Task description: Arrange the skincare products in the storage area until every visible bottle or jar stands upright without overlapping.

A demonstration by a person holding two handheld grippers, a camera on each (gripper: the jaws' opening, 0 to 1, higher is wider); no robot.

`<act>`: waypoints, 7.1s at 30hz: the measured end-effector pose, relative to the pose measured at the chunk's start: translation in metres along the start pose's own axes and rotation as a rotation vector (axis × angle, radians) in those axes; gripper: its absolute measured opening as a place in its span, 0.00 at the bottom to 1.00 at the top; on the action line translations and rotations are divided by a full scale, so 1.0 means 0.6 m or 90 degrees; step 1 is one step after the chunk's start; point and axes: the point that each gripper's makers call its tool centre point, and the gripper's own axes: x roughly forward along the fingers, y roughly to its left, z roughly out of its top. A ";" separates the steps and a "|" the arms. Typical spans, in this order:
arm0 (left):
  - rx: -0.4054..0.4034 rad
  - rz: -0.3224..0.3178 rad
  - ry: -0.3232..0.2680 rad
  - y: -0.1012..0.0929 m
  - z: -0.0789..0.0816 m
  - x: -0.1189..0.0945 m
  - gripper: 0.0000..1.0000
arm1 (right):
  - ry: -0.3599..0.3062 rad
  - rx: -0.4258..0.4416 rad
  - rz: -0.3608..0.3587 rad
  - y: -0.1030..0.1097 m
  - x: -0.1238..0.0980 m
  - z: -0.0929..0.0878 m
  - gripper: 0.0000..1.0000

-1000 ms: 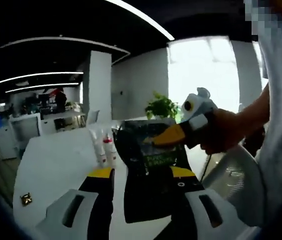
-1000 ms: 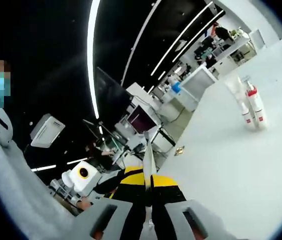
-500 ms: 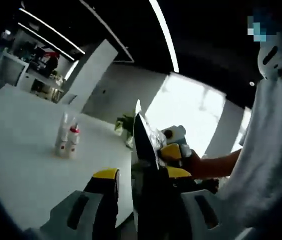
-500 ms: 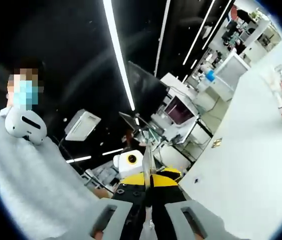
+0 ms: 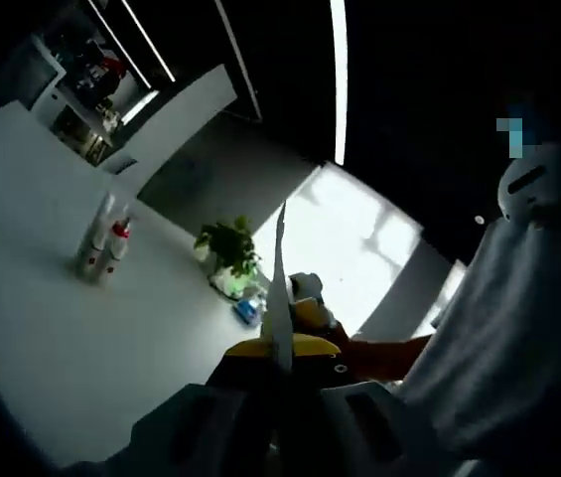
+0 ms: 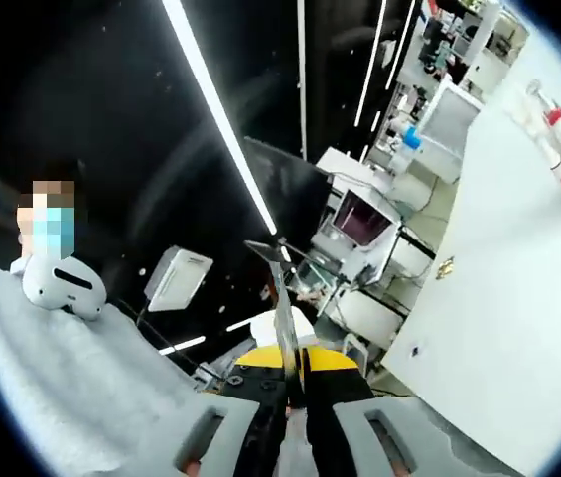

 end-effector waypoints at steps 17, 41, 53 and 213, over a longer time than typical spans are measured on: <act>-0.092 0.028 -0.058 0.027 0.024 -0.009 0.00 | 0.050 -0.044 -0.028 -0.015 0.013 -0.033 0.00; -0.164 -0.010 -0.081 0.026 0.033 -0.015 0.02 | 0.003 0.012 -0.020 -0.015 -0.018 -0.001 0.00; -0.178 -0.027 -0.118 0.014 0.048 -0.013 0.02 | -0.010 0.021 -0.013 -0.008 -0.016 0.003 0.00; -0.314 0.341 0.114 0.520 0.100 0.156 0.00 | 0.284 -0.621 -0.668 -0.193 -0.177 -0.018 0.12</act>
